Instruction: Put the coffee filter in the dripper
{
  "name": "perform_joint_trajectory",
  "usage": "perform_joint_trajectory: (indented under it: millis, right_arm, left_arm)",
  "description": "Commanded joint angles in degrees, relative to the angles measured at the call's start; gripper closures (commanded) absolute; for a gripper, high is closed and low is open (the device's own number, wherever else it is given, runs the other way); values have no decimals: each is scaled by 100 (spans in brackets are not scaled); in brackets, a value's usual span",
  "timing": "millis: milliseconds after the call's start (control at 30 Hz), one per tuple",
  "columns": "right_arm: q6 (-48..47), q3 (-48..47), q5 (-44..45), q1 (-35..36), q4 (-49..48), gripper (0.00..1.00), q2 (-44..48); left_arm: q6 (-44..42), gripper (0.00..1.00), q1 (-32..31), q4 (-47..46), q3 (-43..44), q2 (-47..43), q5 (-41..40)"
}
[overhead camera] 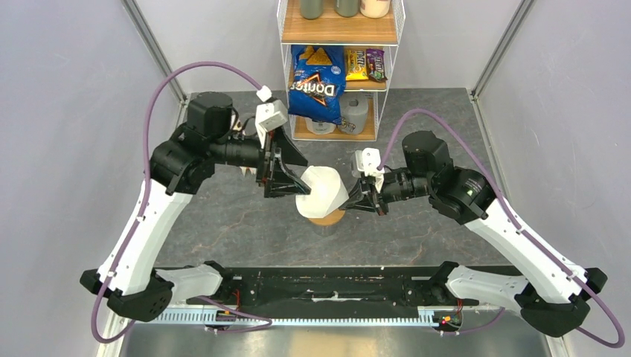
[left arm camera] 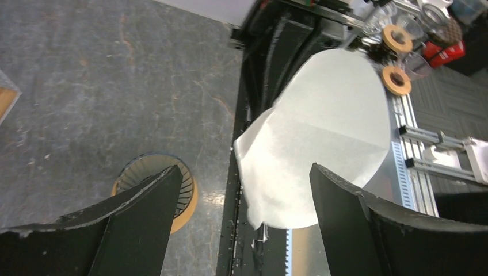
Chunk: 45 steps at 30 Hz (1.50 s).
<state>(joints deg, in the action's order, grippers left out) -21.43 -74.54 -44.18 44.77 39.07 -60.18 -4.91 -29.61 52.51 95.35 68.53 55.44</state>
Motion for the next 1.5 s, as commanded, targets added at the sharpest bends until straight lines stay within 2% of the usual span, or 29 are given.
perform_joint_trajectory:
  millis: [0, 100, 167, 233, 300, 400, 467, 500, 533, 600, 667, 733, 867, 1167, 1467]
  right_arm:
    - [-172, -144, -255, 32, -233, 100, -106]
    - [-156, -182, -299, 66, -198, 100, -164]
    - [-108, -201, -310, 75, -198, 100, -190]
    - [-12, -227, -293, 74, -207, 100, -225]
    - [69, -223, -262, 75, -260, 100, -207]
    - [137, -202, -250, 80, -295, 100, -180]
    - [171, -186, -217, 76, -295, 100, -180]
    - [202, -177, -161, 76, -286, 100, -172]
    - [259, -175, -71, 75, -257, 91, -165]
    - [303, -199, 183, 75, -75, 57, -156]
    - [283, -227, 567, 61, 201, 27, -83]
    - [253, -208, 939, -11, 478, 15, 59]
    - [660, -167, 1455, -257, 872, 10, 298]
    - [1747, -183, 2030, -822, 1002, 4, 331]
    - [2013, -345, 2091, -1040, 1017, 3, 258]
  left_arm:
    - [205, 10, -531, -531, -165, -18, -221]
    - [195, 12, -828, -707, -300, 17, -381]
    - [142, 20, -997, -735, -307, 74, -454]
    - [56, 33, -1140, -742, -306, 116, -481]
    - [-34, 56, -1241, -742, -345, 116, -509]
    - [-78, 77, -1298, -742, -421, 77, -584]
    - [-86, 95, -1311, -690, -420, 70, -680]
    - [-126, 98, -1303, -569, -356, 79, -744]
    - [-157, 98, -1303, -430, -287, 109, -813]
    - [-169, 98, -1302, 49, -42, 237, -1031]
    - [-181, 98, -1302, 733, 322, 493, -1391]
    - [-224, 98, -1302, 1502, 795, 824, -1749]
    - [-158, 98, -1302, 2362, 1314, 1429, -2356]
    - [191, 98, -1302, 2181, 1491, 2275, -3046]
    - [187, 98, -1303, 1920, 1237, 2725, -3410]
